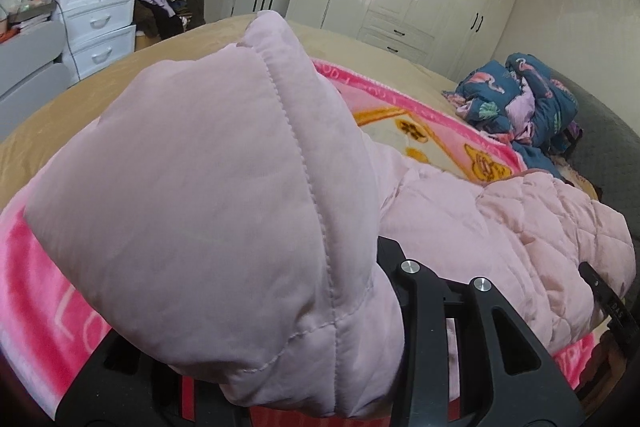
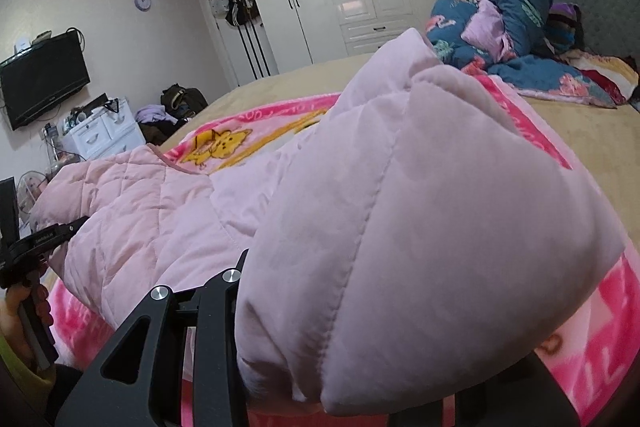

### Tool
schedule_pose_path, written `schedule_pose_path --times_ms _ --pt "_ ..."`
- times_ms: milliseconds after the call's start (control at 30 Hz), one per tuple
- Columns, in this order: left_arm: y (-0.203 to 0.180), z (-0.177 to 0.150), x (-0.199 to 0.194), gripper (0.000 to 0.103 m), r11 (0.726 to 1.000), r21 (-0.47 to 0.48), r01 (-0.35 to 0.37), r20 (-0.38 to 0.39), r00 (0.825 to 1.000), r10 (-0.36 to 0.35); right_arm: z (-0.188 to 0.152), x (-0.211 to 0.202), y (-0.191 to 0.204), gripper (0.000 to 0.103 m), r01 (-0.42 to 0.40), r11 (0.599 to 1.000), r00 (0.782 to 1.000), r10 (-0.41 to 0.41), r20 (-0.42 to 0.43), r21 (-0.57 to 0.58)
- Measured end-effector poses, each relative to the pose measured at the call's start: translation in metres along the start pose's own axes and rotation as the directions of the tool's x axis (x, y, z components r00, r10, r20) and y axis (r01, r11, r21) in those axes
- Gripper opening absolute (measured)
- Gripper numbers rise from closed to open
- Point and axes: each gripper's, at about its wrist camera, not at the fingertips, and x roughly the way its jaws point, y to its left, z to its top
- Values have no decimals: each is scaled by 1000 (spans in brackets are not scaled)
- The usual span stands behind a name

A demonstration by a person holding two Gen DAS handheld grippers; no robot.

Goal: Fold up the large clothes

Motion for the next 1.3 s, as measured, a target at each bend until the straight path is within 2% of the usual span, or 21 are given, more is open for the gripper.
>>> schedule_pose_path --times_ms 133,267,467,567,633,667,700,800,833,867,900,933,1100,1300 --pt "5 -6 7 30 1000 -12 -17 -20 1000 16 -7 6 -5 35 20 998 999 -18 -39 56" --pt "9 -9 14 32 999 -17 -32 -37 999 31 -21 17 -16 40 53 982 992 -31 -122 182" --pt "15 -17 22 38 998 -34 -46 -59 997 44 -36 30 -26 47 83 966 983 -39 -181 246" --pt "20 -19 24 42 998 -48 -45 -67 997 41 -42 34 -39 61 69 935 980 2 -199 348" --pt "22 -21 25 46 997 -57 -47 -73 996 43 -50 37 -54 76 60 898 975 40 -218 437" --pt "24 -23 26 49 997 -61 -47 -79 996 42 -53 37 -61 92 81 878 972 34 -231 471" --pt "25 -23 27 50 997 -68 -47 -88 995 41 -57 34 -65 96 95 868 971 26 -236 487" --pt "34 -26 28 59 993 -116 -32 -110 994 19 -58 25 -67 99 74 861 973 49 -226 503" --pt "37 -26 29 65 991 -133 -29 -118 993 13 -58 21 -67 99 75 863 973 46 -225 500" --pt "42 -27 28 76 987 -155 -33 -127 992 14 -58 17 -69 99 75 863 972 48 -229 500" --pt "45 -28 28 82 985 -165 -51 -138 990 28 -59 11 -70 99 74 861 971 52 -232 504" --pt "48 -28 26 94 983 -168 -77 -147 988 52 -59 8 -72 99 73 860 971 55 -233 506" --pt "60 -31 8 94 976 -207 -71 -134 990 44 -56 -19 -76 99 105 880 972 7 -233 463" --pt "67 -30 -28 94 971 -204 -128 -70 991 116 -51 -55 -73 99 154 911 977 -82 -197 384"
